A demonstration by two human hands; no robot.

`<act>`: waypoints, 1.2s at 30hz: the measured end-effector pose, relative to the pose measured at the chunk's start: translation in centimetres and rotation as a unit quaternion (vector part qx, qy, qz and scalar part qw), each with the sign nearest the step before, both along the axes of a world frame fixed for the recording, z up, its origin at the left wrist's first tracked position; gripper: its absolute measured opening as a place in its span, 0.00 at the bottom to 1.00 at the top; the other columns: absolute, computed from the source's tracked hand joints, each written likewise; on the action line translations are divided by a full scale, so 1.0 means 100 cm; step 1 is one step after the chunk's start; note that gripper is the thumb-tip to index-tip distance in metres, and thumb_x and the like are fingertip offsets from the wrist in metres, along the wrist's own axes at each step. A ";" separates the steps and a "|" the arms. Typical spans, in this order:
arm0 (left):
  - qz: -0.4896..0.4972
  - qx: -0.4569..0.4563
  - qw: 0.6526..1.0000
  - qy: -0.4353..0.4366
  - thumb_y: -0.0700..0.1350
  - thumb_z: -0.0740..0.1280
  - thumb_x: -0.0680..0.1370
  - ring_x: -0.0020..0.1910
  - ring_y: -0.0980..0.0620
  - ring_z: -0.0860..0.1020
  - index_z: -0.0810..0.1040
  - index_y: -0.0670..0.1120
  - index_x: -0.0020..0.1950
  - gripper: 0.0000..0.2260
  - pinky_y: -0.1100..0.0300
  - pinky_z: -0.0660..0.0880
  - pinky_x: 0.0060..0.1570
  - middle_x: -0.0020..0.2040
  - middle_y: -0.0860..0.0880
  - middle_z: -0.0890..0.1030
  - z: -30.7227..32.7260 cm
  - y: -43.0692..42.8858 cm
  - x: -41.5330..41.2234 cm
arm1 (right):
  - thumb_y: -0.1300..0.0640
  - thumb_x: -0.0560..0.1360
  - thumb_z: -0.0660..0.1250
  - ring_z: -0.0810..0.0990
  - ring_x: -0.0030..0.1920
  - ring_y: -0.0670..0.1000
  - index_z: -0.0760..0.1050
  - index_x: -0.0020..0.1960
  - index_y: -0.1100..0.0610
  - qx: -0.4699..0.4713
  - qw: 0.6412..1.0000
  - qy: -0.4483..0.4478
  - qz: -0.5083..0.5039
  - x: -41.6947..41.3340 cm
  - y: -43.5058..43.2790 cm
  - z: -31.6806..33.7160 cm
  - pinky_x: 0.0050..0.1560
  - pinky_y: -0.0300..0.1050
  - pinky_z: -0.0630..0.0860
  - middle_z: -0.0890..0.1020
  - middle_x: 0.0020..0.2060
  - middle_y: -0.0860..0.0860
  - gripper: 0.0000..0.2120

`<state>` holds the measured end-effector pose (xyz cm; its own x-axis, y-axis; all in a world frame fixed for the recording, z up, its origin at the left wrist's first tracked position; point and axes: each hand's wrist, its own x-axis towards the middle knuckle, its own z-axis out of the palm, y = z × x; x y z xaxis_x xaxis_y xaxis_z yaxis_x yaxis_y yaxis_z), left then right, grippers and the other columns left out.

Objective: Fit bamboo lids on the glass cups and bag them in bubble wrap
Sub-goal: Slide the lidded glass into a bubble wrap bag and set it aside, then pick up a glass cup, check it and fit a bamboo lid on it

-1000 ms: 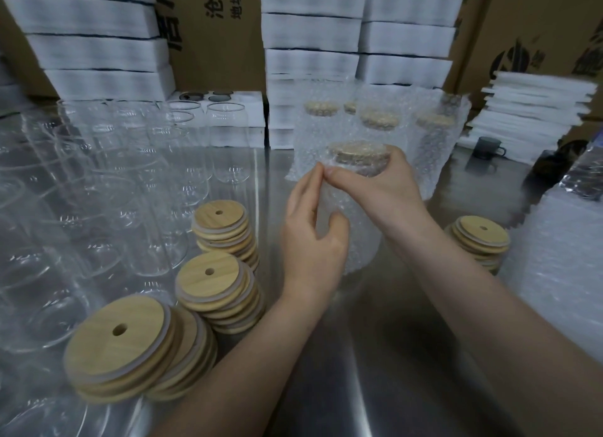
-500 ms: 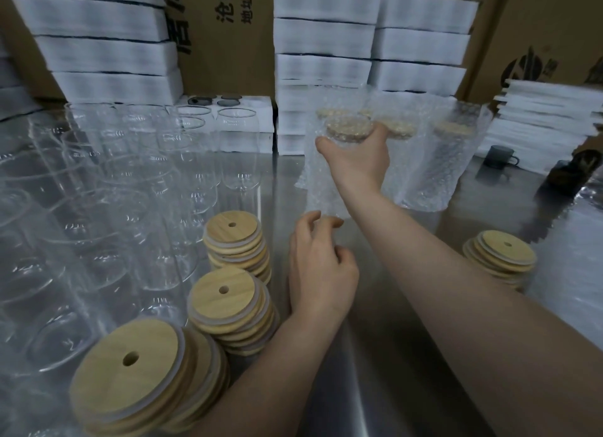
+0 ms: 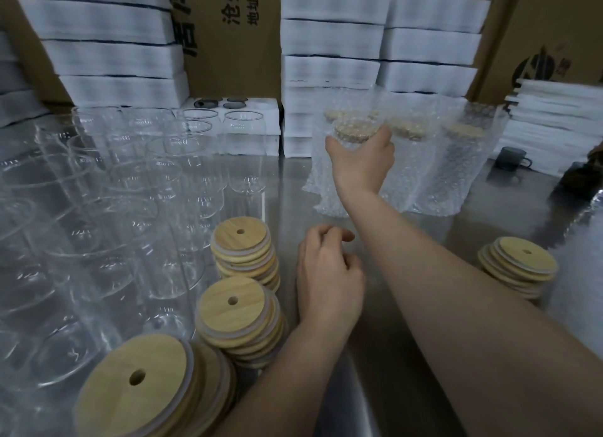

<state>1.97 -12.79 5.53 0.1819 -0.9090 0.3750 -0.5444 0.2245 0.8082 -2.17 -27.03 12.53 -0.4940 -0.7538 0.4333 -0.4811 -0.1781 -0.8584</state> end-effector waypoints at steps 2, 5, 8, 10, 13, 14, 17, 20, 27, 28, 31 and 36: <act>-0.001 0.000 1.000 0.002 0.36 0.63 0.74 0.61 0.50 0.72 0.78 0.46 0.56 0.12 0.53 0.69 0.62 0.59 0.49 0.73 0.000 0.000 0.000 | 0.41 0.71 0.73 0.66 0.65 0.59 0.62 0.72 0.59 0.038 0.997 0.051 -0.042 0.000 0.002 0.004 0.51 0.45 0.66 0.66 0.67 0.59 0.39; 0.000 -0.002 1.000 0.007 0.35 0.63 0.74 0.59 0.48 0.73 0.78 0.45 0.55 0.12 0.52 0.70 0.60 0.58 0.49 0.73 0.000 0.000 -0.001 | 0.37 0.70 0.72 0.65 0.64 0.59 0.62 0.72 0.55 0.099 0.990 0.072 -0.076 -0.001 0.004 0.010 0.54 0.51 0.69 0.61 0.69 0.60 0.39; 0.003 -0.006 1.000 0.007 0.34 0.63 0.74 0.59 0.48 0.73 0.78 0.44 0.54 0.12 0.52 0.70 0.60 0.58 0.48 0.74 0.000 0.000 -0.001 | 0.40 0.71 0.72 0.63 0.62 0.59 0.59 0.73 0.46 0.129 0.990 -0.033 -0.034 0.002 0.003 0.016 0.39 0.49 0.64 0.56 0.68 0.59 0.37; 0.007 -0.008 1.000 0.004 0.34 0.63 0.74 0.59 0.49 0.73 0.79 0.44 0.54 0.12 0.52 0.70 0.59 0.57 0.48 0.74 0.000 0.000 -0.001 | 0.43 0.73 0.72 0.62 0.63 0.61 0.58 0.74 0.43 0.138 0.987 -0.074 -0.022 0.005 0.003 0.020 0.37 0.48 0.61 0.55 0.68 0.59 0.36; 0.009 -0.007 1.000 0.007 0.34 0.63 0.74 0.59 0.50 0.73 0.79 0.45 0.54 0.12 0.53 0.70 0.59 0.58 0.49 0.74 0.000 -0.001 -0.001 | 0.45 0.73 0.73 0.62 0.63 0.61 0.59 0.73 0.43 0.136 0.986 -0.089 -0.025 0.007 0.001 0.021 0.40 0.48 0.62 0.56 0.68 0.59 0.34; 0.009 -0.006 1.000 0.009 0.34 0.63 0.74 0.59 0.50 0.73 0.79 0.45 0.54 0.12 0.53 0.70 0.59 0.57 0.49 0.74 0.000 -0.001 -0.001 | 0.46 0.74 0.73 0.62 0.62 0.61 0.60 0.73 0.43 0.133 0.986 -0.093 -0.027 0.007 0.000 0.021 0.40 0.49 0.62 0.57 0.67 0.59 0.33; 0.009 -0.006 1.000 0.009 0.35 0.64 0.74 0.58 0.49 0.73 0.79 0.44 0.54 0.11 0.52 0.70 0.59 0.57 0.48 0.74 0.000 -0.001 -0.001 | 0.49 0.74 0.73 0.62 0.62 0.60 0.62 0.72 0.45 0.119 0.987 -0.101 -0.027 0.005 -0.002 0.020 0.40 0.48 0.64 0.57 0.67 0.59 0.32; 0.008 -0.005 1.000 0.007 0.35 0.64 0.74 0.58 0.49 0.73 0.79 0.45 0.54 0.11 0.52 0.70 0.58 0.57 0.49 0.74 -0.001 -0.002 -0.001 | 0.51 0.74 0.74 0.62 0.62 0.59 0.63 0.71 0.46 0.103 0.989 -0.101 -0.029 0.006 0.000 0.017 0.30 0.42 0.57 0.57 0.68 0.58 0.31; 0.003 -0.012 1.000 0.005 0.35 0.64 0.73 0.58 0.48 0.73 0.79 0.44 0.53 0.11 0.54 0.69 0.59 0.55 0.48 0.76 -0.001 -0.003 0.000 | 0.54 0.73 0.74 0.61 0.58 0.55 0.57 0.76 0.47 0.061 0.996 -0.069 -0.018 0.004 0.018 0.009 0.38 0.43 0.66 0.58 0.66 0.58 0.38; 0.005 -0.013 1.000 0.009 0.35 0.64 0.73 0.58 0.48 0.74 0.79 0.44 0.53 0.11 0.54 0.69 0.59 0.55 0.47 0.76 -0.002 -0.004 0.000 | 0.55 0.73 0.74 0.61 0.56 0.54 0.57 0.76 0.47 0.042 0.998 -0.044 -0.030 0.004 0.023 0.009 0.42 0.46 0.69 0.59 0.65 0.57 0.38; 0.012 -0.013 1.000 0.018 0.35 0.64 0.73 0.55 0.44 0.75 0.78 0.42 0.51 0.09 0.54 0.69 0.53 0.53 0.44 0.77 -0.003 -0.005 0.000 | 0.61 0.73 0.70 0.68 0.54 0.54 0.65 0.74 0.51 -0.086 0.988 0.100 -0.077 0.010 0.040 0.010 0.51 0.49 0.70 0.68 0.59 0.56 0.31; 0.015 -0.011 1.000 0.019 0.38 0.64 0.76 0.53 0.44 0.77 0.78 0.42 0.50 0.05 0.50 0.73 0.51 0.51 0.44 0.79 -0.003 -0.006 0.002 | 0.63 0.75 0.61 0.78 0.50 0.54 0.72 0.70 0.54 -0.083 0.957 0.195 0.196 0.048 0.044 0.030 0.57 0.56 0.74 0.80 0.50 0.54 0.23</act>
<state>2.12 -13.37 5.27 0.2234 -0.8944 0.3875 -0.5205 0.2266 0.8233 2.58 -22.58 15.57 0.0365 -0.7528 0.6572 -0.6273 -0.5292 -0.5713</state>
